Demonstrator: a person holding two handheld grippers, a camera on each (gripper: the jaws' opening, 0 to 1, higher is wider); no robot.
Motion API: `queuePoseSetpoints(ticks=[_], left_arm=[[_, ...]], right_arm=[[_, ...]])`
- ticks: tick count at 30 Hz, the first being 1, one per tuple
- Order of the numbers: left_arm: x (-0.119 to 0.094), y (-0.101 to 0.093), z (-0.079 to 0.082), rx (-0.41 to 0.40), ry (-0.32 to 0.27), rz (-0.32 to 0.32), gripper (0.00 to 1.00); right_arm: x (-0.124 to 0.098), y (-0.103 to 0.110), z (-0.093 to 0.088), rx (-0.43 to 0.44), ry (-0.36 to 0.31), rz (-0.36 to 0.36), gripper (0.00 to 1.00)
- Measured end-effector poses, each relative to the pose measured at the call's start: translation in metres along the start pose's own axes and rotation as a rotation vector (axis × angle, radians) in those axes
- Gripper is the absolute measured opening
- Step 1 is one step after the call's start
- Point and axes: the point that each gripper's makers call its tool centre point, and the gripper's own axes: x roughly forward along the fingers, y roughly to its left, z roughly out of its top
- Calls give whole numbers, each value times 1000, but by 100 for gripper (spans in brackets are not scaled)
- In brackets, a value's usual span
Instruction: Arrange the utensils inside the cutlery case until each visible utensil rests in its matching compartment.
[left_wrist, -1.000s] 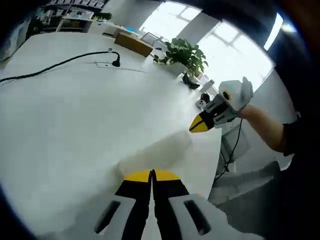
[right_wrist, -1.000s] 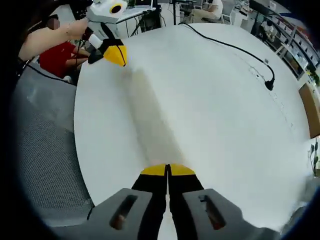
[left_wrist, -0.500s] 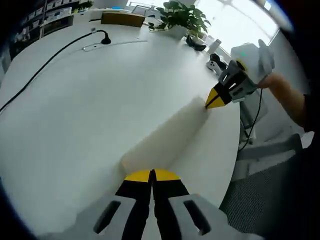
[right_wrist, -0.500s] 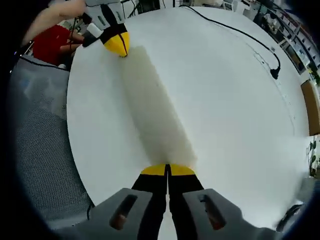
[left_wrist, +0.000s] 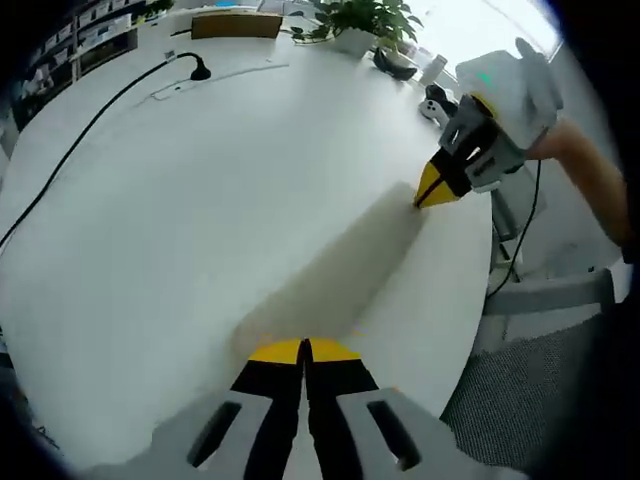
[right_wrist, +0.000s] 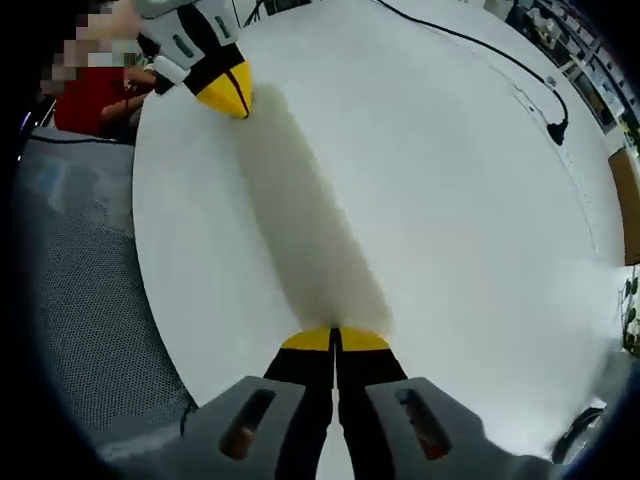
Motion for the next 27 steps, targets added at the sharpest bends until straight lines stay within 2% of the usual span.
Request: queuePoseSetpoints(ticks=[1, 2, 3, 4, 6, 8, 11, 12, 13, 14, 15, 16, 17, 18, 20, 21, 22, 24, 26, 27], left_arm=[[0, 2, 3, 12, -8, 4, 0], [-2, 9, 11, 36, -38, 43, 1], [-3, 10, 11, 36, -45, 57, 1], [-3, 12, 11, 30, -43, 62, 1], [-1, 16, 11, 25, -40, 67, 1], [3, 19, 13, -18, -41, 78, 0], [0, 17, 12, 30, -32, 85, 0], [1, 17, 12, 35, -33, 92, 0], [1, 17, 12, 46, -27, 91, 0], [2, 17, 12, 58, -22, 94, 0], [2, 19, 12, 52, -19, 98, 0], [2, 20, 11, 13, -16, 98, 0], [6, 19, 13, 51, -16, 110, 0], [5, 17, 12, 16, -4, 110, 0], [5, 17, 14, 70, 0, 131, 0], [5, 17, 13, 111, 1, 134, 0], [5, 16, 14, 110, 3, 136, 0], [4, 18, 13, 65, 2, 131, 0], [4, 18, 13, 77, -3, 131, 0], [3, 18, 12, 83, -6, 132, 0]], right_arm=[[-4, -10, 2, 89, -24, -43, 0], [-8, -18, 7, 122, -59, -74, 0], [-12, -23, 13, 153, -97, -81, 0], [-13, -23, 14, 176, -95, -71, 0], [-12, -22, 14, 120, -52, -71, 0], [-5, -20, 13, 76, -15, -71, 0], [4, -21, 9, 63, 27, -74, 0], [1, -25, 8, 65, 36, -110, 0], [2, -20, 8, 66, 60, -82, 0], [2, -23, 9, 29, 65, -89, 0], [3, -23, 9, 39, 70, -90, 0], [2, -23, 9, 23, 85, -92, 0], [2, -24, 8, 57, 90, -86, 0], [3, -24, 9, 52, 92, -84, 0], [2, -22, 6, 94, 95, -83, 0], [2, -24, 7, 76, 79, -87, 0], [2, -24, 6, 87, 68, -85, 0], [2, -23, 8, 165, 19, -54, 0], [0, -24, 8, 186, -28, -20, 0], [-2, -22, 9, 247, -69, -14, 0]])
